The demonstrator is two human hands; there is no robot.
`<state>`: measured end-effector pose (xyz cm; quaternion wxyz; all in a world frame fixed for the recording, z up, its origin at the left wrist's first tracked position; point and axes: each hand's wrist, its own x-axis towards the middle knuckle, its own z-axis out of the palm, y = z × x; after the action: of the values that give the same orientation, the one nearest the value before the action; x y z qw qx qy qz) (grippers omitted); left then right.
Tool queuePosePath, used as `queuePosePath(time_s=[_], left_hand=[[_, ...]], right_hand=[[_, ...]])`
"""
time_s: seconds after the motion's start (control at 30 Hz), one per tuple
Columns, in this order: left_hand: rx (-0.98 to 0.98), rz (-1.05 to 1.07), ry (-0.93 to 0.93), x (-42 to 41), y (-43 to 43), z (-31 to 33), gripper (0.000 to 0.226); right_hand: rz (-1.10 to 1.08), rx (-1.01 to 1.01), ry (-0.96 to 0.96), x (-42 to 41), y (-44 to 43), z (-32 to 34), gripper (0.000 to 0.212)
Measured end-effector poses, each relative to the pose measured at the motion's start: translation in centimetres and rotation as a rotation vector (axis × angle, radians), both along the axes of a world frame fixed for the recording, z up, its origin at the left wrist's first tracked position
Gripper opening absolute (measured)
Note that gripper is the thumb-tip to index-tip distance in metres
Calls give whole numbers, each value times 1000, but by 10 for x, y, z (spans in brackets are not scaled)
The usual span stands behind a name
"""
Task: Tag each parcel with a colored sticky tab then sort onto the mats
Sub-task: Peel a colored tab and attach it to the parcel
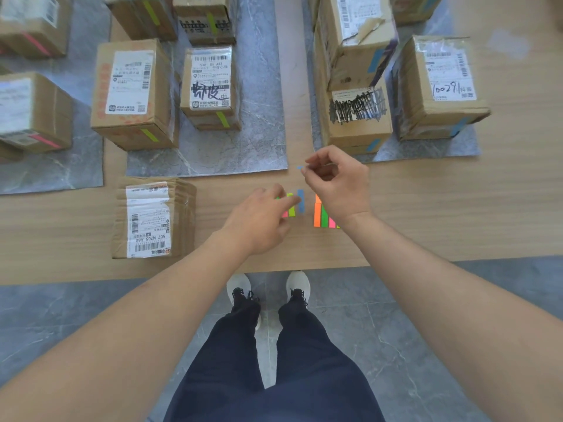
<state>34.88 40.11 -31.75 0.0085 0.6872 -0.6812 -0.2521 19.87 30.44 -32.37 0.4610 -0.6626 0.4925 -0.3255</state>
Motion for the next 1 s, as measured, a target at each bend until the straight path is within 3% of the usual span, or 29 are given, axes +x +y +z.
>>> queuePosePath(time_s=[0.17,0.23,0.4,0.63,0.77,1.0], left_hand=[[-6,1035,803,-5,-11,37,17],[86,1227,1042,2,-8,55,15],[138,1250,1216,22,17,81,8],[68,1164,1239,48,70,91,11],[-43,1050,1138,58,112,95,9],[-181,991,896,90,173,88,12]], right_hand=[[115,-5,-65,3,17,21,17],[160,-8,-85,7,26,29,19],[219,-34,-103,18,54,44,15],[240,-128,-100,39,110,67,15],[320,-130,-80,45,152,74,25],[320,-235,150,60,191,76,23]])
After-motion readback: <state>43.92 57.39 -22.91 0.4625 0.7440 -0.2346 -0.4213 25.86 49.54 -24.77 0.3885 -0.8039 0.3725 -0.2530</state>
